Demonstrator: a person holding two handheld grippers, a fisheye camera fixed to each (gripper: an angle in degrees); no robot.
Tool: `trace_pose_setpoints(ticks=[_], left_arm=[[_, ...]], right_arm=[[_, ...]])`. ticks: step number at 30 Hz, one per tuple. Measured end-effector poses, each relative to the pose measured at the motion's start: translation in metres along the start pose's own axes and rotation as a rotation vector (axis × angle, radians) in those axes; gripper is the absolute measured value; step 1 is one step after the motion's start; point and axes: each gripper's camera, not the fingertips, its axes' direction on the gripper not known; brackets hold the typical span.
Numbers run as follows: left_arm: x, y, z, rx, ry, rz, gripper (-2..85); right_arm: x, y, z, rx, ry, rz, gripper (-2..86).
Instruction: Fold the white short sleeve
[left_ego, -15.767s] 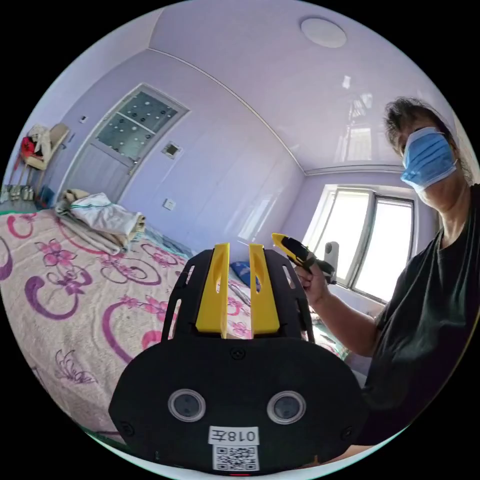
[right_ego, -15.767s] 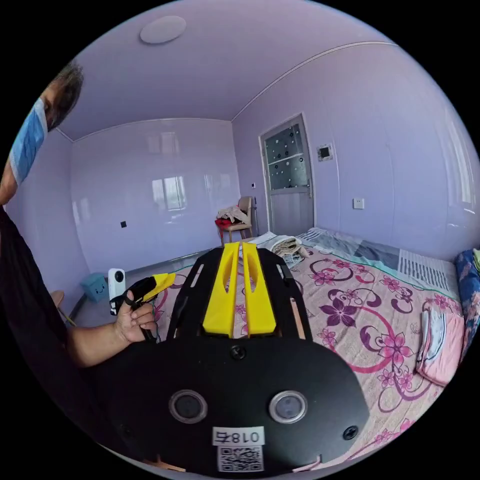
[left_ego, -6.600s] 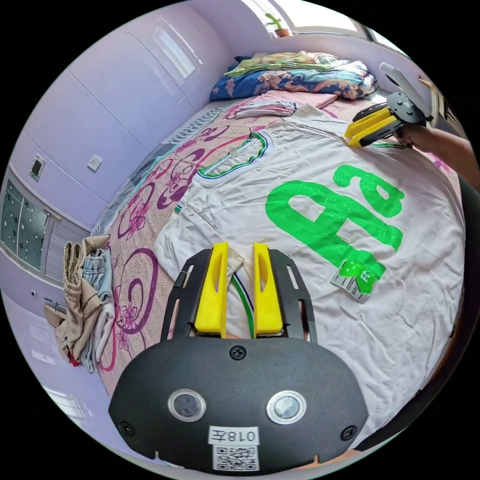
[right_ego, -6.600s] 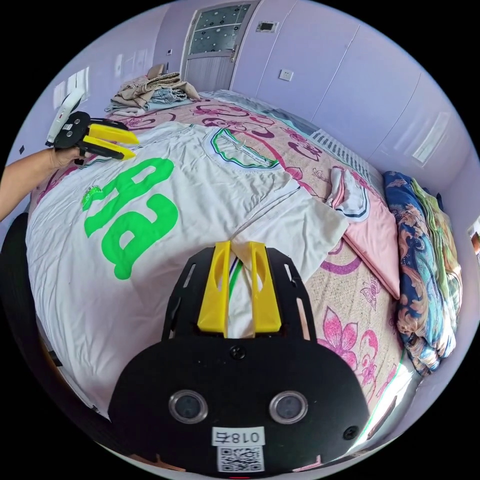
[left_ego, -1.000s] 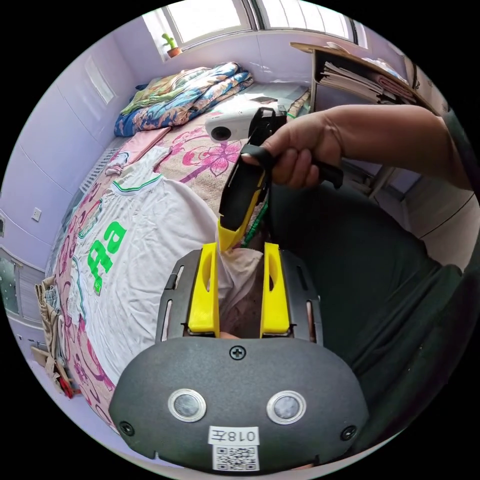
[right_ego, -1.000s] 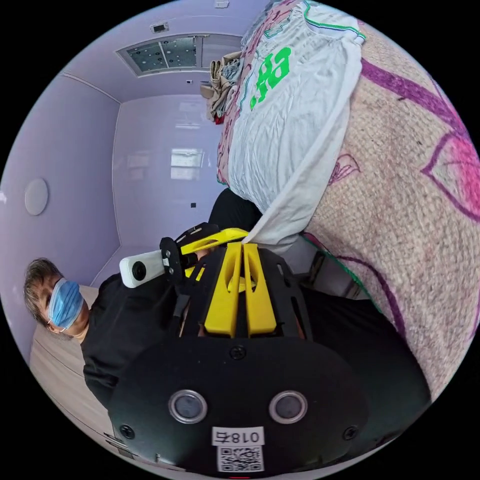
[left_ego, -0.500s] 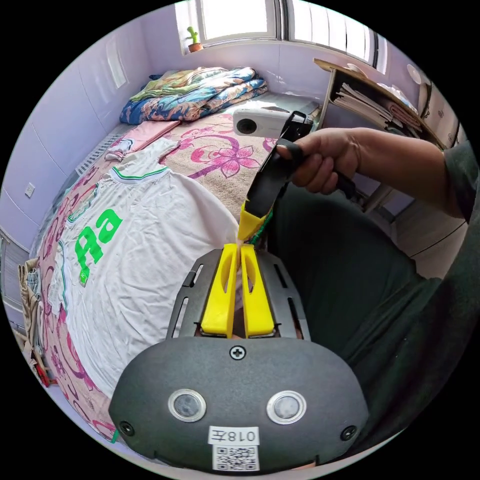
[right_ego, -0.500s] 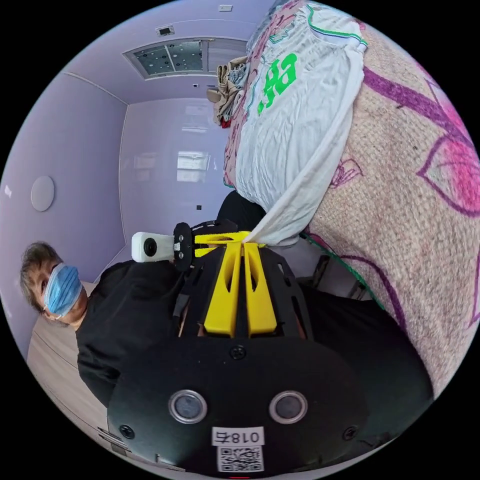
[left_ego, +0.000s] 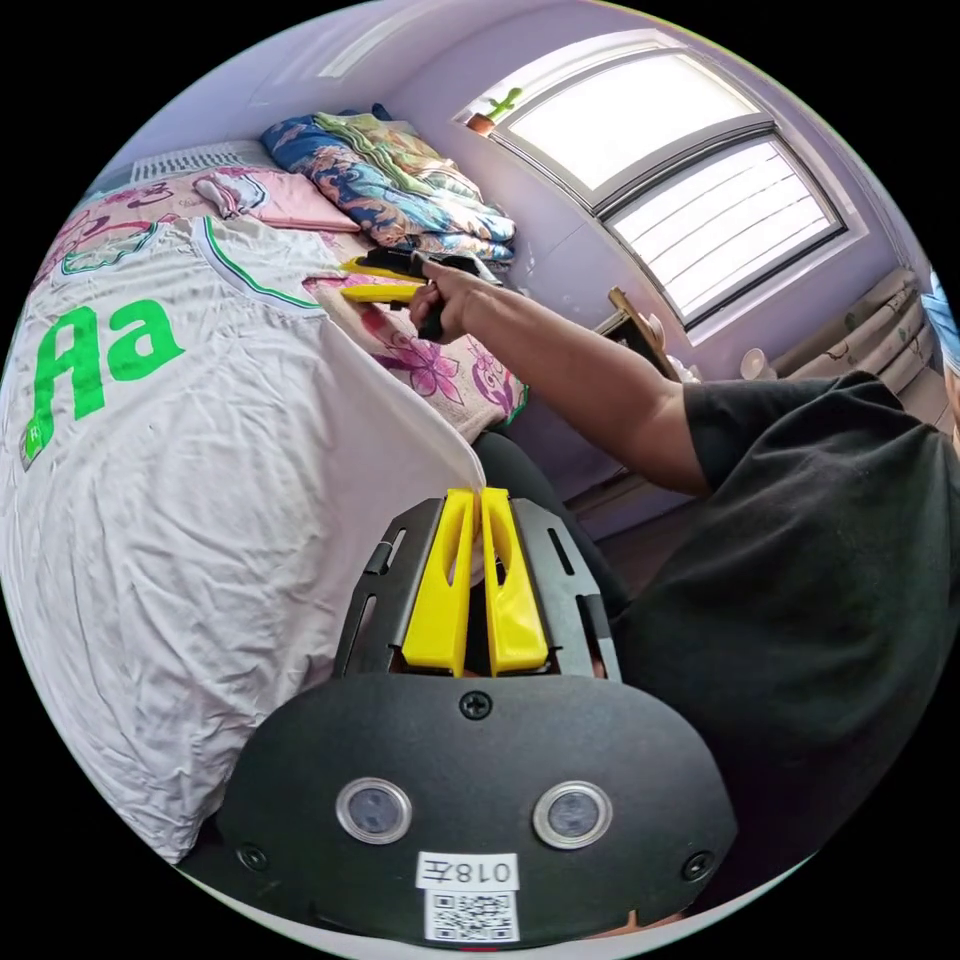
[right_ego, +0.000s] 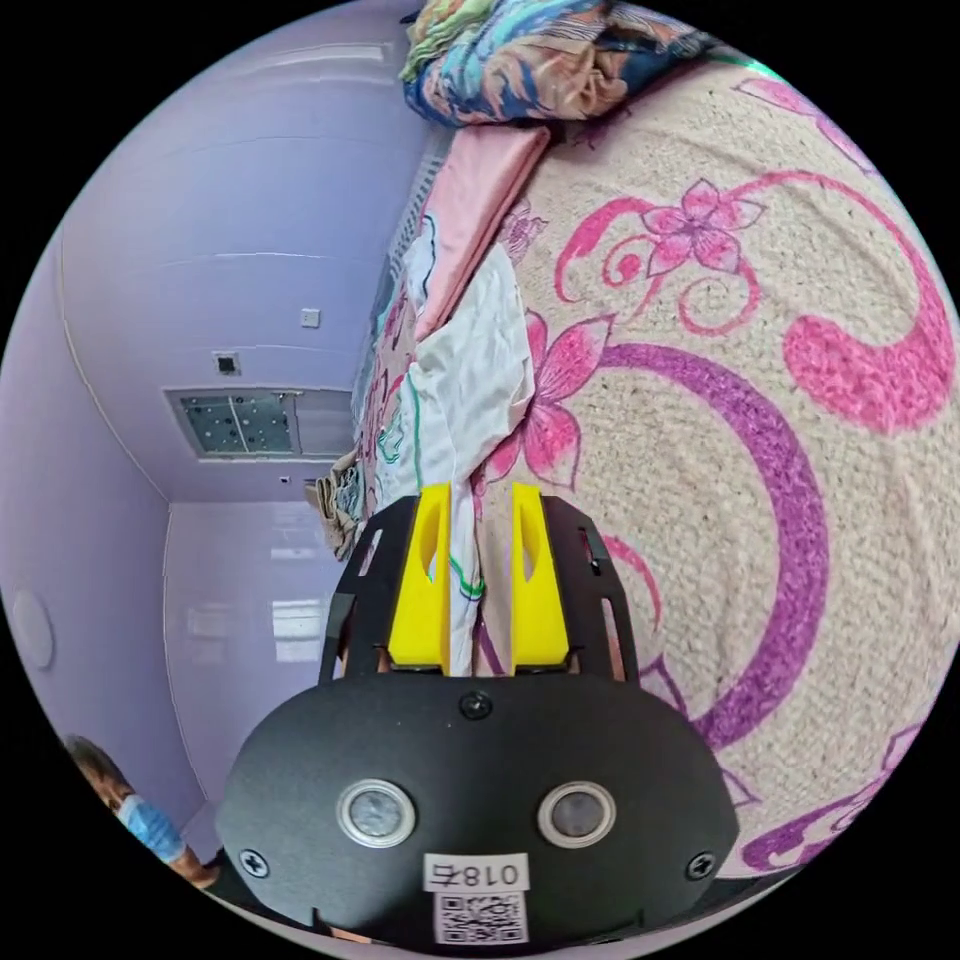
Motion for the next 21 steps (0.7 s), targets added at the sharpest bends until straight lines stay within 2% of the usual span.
trace_pose_setpoints(ticks=[5,12,15,17,21], left_arm=[[-0.038,0.004,0.055,0.009,0.040,0.026,-0.9],[-0.070,0.023,0.127,0.019,0.064,0.036,-0.9],[-0.086,0.035,0.156,0.040,0.076,0.023,-0.9],[-0.099,0.049,0.175,0.076,0.095,0.001,-0.9],[-0.120,0.080,0.193,0.165,0.116,-0.055,-0.9]], right_arm=[[-0.007,-0.012,0.016,0.110,-0.093,0.114,6.3],[-0.054,-0.024,0.042,0.154,-0.053,0.156,5.0],[-0.079,-0.025,0.055,0.175,0.012,0.179,1.7],[-0.102,-0.023,0.061,0.204,0.050,0.157,1.0],[-0.199,-0.015,0.090,0.231,0.204,-0.106,0.3]])
